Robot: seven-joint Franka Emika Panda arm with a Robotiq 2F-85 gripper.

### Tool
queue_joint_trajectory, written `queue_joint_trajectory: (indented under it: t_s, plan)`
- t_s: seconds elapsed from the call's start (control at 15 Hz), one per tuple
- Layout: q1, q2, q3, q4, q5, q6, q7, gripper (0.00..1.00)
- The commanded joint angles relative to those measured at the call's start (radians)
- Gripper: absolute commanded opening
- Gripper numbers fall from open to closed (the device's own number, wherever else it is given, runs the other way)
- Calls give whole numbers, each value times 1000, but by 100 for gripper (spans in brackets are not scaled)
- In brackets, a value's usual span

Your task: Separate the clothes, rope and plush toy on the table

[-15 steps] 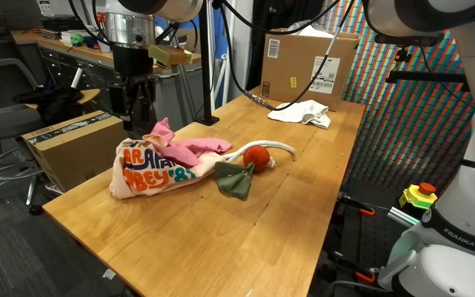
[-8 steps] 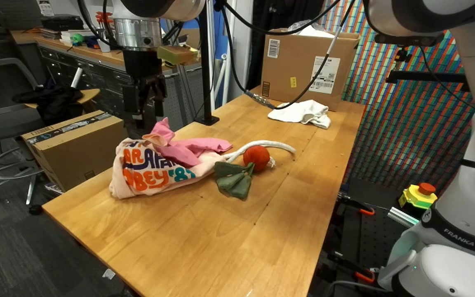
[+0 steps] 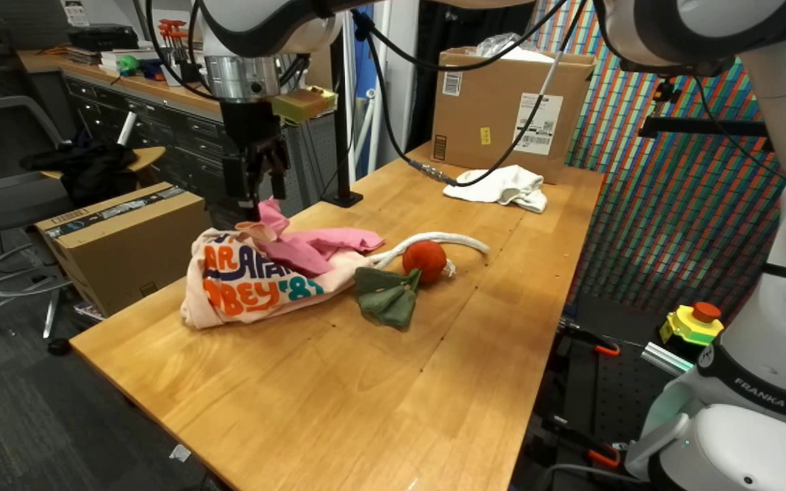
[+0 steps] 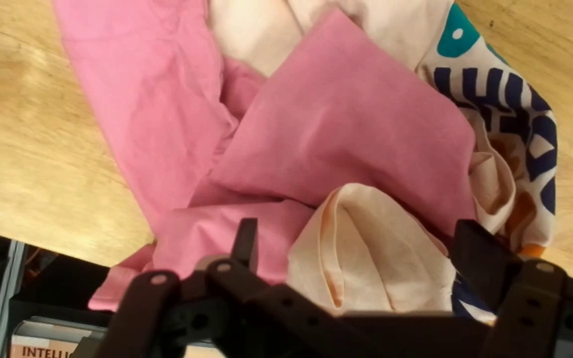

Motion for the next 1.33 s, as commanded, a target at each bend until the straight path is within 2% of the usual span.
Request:
queue_joint_trajectory:
  t_s: [0.0,0.53,1.0,1.27]
  plan:
    - [7,18,-19,18,12,-7,-12,100]
    - [-10,62,-19,29,38,-10,-21,100]
    - [-13,85,-44,22,18,34,-23,100]
    - [-24,89,-37,6,32,98,-47,100]
